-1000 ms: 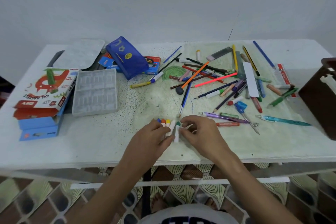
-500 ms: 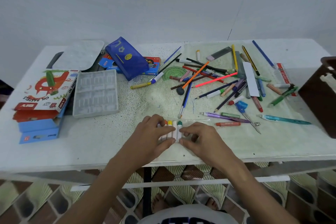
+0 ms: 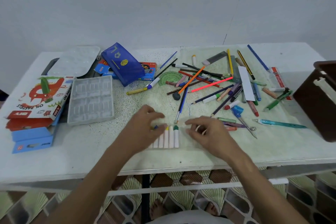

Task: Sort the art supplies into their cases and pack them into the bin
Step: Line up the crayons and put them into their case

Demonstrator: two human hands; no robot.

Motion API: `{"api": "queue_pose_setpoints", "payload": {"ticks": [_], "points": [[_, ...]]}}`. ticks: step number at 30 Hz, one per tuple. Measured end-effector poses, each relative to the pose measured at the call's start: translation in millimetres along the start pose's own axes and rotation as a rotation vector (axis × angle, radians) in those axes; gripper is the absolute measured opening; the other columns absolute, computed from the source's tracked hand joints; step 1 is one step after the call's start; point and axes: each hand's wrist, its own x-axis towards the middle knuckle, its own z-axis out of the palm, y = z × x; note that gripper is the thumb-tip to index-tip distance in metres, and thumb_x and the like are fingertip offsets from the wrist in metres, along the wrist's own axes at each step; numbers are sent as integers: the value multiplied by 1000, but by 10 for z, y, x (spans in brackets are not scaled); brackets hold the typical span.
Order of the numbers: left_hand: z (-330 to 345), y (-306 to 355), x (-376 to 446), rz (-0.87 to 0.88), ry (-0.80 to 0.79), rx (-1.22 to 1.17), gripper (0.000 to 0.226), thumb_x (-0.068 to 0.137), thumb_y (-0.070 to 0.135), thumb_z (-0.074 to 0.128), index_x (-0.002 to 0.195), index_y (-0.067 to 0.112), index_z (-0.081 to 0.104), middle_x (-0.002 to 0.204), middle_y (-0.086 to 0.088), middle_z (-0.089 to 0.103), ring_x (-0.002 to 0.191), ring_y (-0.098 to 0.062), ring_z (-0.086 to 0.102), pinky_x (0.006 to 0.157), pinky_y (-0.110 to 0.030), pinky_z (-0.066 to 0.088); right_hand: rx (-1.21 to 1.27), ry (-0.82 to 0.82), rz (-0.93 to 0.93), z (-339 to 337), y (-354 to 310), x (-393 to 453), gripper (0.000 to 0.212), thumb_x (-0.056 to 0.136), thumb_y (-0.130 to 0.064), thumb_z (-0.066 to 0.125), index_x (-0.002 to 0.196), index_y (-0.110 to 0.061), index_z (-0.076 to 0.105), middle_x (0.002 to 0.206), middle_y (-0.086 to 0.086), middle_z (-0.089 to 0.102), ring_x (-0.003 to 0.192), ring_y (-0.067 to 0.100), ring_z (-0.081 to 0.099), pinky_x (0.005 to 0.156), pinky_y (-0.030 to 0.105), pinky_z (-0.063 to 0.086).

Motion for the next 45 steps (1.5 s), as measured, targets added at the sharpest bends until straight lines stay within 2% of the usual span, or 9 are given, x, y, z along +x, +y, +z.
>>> {"api": "queue_pose_setpoints", "payload": {"ticks": [4, 8, 14, 19, 23, 28, 30, 36, 45], "points": [[-234, -90, 589, -66, 130, 129, 36, 89, 32, 61, 123, 19, 59, 116, -2, 49, 92, -14, 51, 83, -26, 39, -26, 176, 82, -431, 140, 316, 14, 87, -18, 68, 100, -21, 70, 94, -4, 64, 67, 10, 58, 53, 19, 51], [-303, -194, 1159, -86, 129, 266, 32, 90, 27, 59, 117, 10, 62, 108, -12, 53, 94, -24, 52, 74, -30, 38, -280, 278, 106, -733, 370, 642, 23, 83, -17, 71, 106, -14, 71, 107, 3, 66, 70, 6, 52, 70, 11, 35], [-249, -274, 1508, -37, 21, 391, 33, 89, 38, 59, 109, 13, 66, 101, -15, 57, 80, -23, 53, 63, -31, 39, -367, 115, 8, -800, 433, 843, 34, 77, -17, 78, 110, -15, 70, 115, 0, 66, 76, -2, 48, 71, 12, 33], [-181, -300, 1544, -95, 3, 414, 28, 89, 30, 62, 109, 11, 67, 111, -12, 53, 84, -21, 53, 72, -35, 48, -393, -16, -67, -729, 436, 936, 31, 77, -17, 78, 107, -12, 72, 113, 2, 67, 106, 18, 57, 85, 19, 39], [-157, -314, 1482, -173, 17, 370, 17, 88, 25, 63, 101, 14, 65, 103, -8, 64, 83, -20, 58, 70, -32, 49, -465, -85, -121, -696, 470, 980, 28, 80, -14, 75, 107, -10, 72, 104, 2, 63, 100, 17, 54, 81, 15, 35], [-203, -159, 1200, -122, 81, 216, 36, 90, 24, 61, 123, 11, 60, 93, -2, 63, 81, -16, 56, 75, -28, 46, -503, -71, -249, -711, 417, 935, 19, 86, -12, 68, 103, -8, 72, 95, -1, 55, 86, 9, 46, 77, 16, 34], [-236, -35, 1019, -81, 123, 173, 35, 90, 26, 60, 122, 11, 62, 89, 2, 61, 80, -14, 57, 77, -28, 47, -462, 2, -290, -704, 377, 888, 15, 86, -15, 69, 99, -10, 72, 95, 1, 60, 83, 11, 51, 77, 23, 42], [-223, 294, 350, -84, 163, -85, 19, 86, 20, 65, 104, 16, 71, 82, 10, 69, 74, 5, 65, 70, -4, 47, -87, 147, -292, -595, 82, 474, 6, 82, -19, 73, 86, -21, 69, 83, -7, 64, 75, 6, 60, 66, 9, 42], [217, 374, -297, 108, 207, -248, 19, 80, 16, 69, 97, 23, 75, 97, 22, 69, 89, 8, 63, 82, -8, 47, 169, 188, -338, 20, 190, -232, 7, 81, -13, 72, 88, -12, 71, 90, -5, 63, 77, 10, 63, 70, 26, 55]]}}
